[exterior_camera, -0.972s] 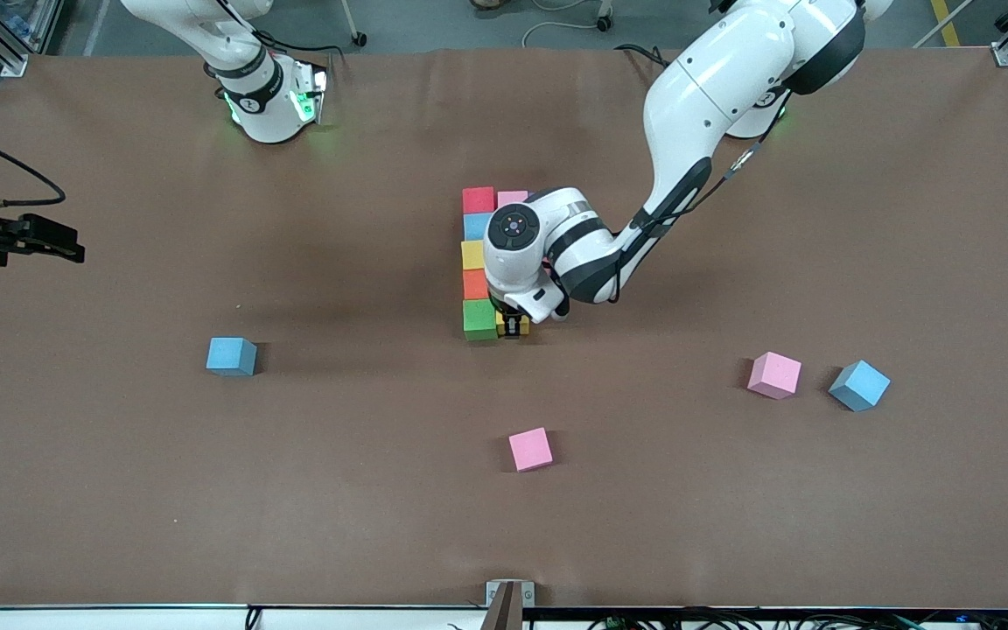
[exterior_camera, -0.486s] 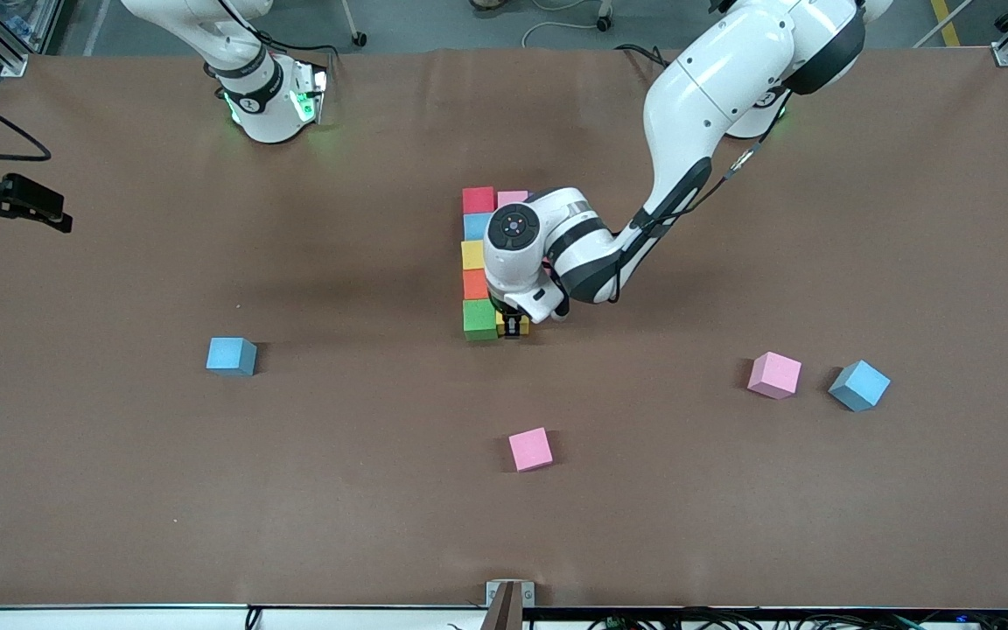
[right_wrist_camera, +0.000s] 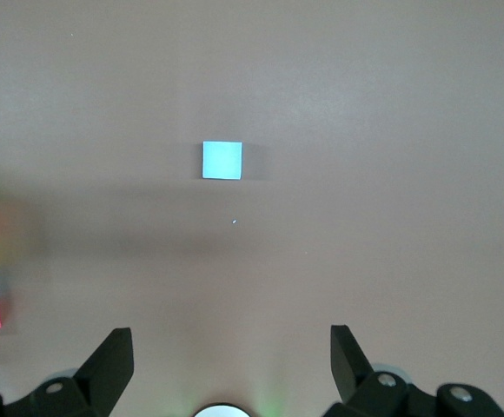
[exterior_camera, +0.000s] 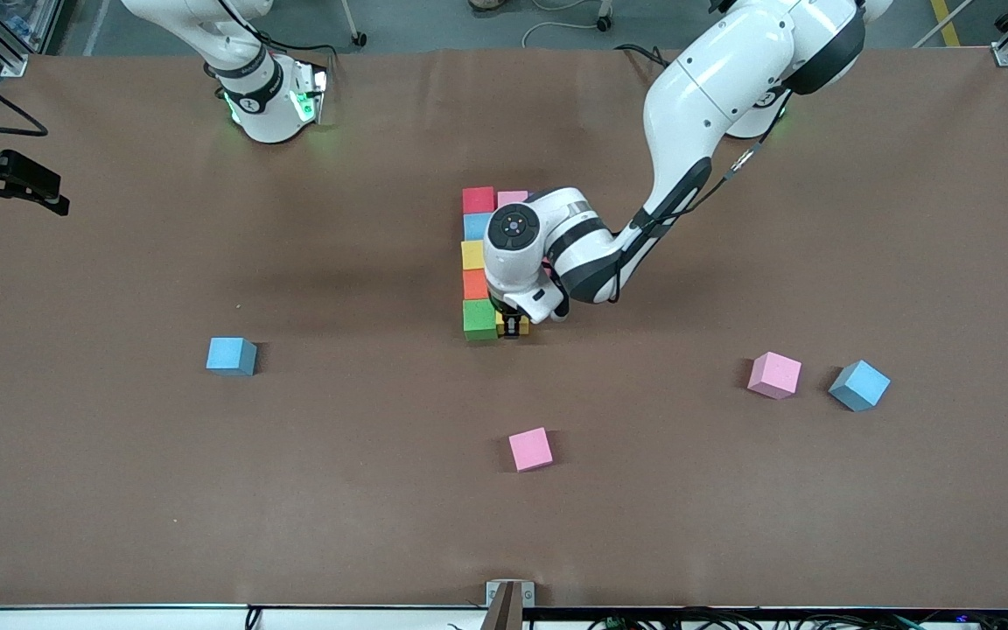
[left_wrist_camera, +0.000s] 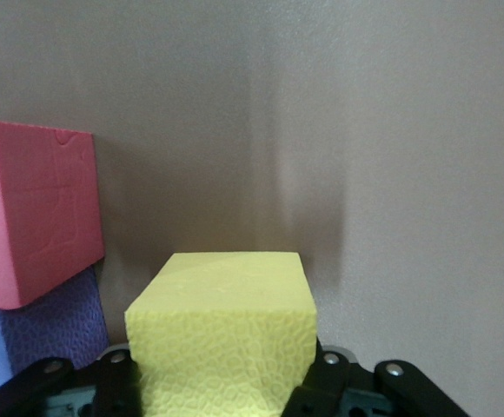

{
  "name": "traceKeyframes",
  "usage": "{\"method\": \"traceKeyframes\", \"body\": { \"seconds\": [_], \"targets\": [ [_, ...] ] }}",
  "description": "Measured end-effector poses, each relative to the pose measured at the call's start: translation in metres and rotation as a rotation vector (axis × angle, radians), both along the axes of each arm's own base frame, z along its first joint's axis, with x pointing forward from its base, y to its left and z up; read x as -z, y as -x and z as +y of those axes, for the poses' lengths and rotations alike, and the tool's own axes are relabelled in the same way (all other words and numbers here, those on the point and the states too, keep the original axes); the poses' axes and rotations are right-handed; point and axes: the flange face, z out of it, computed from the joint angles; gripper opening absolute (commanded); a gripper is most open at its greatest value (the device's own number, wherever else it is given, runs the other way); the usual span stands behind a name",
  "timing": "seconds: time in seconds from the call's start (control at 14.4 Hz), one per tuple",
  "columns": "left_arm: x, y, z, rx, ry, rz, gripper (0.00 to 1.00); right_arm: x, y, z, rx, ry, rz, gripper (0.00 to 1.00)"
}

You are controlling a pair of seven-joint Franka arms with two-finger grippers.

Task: Arrange 11 blocks into digit 3

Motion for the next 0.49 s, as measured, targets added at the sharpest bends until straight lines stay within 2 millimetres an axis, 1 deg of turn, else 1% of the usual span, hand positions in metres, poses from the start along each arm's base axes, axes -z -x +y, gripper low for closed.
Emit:
{"method": "traceKeyframes", "body": {
  "seconds": [0.49],
  "targets": [
    [0.0001,-0.0003,0.0002,0.0,0.0,0.0,0.23,-0.0009,-0.0034,0.002,-0.004,0.002,-0.027,1.0]
  ]
}}
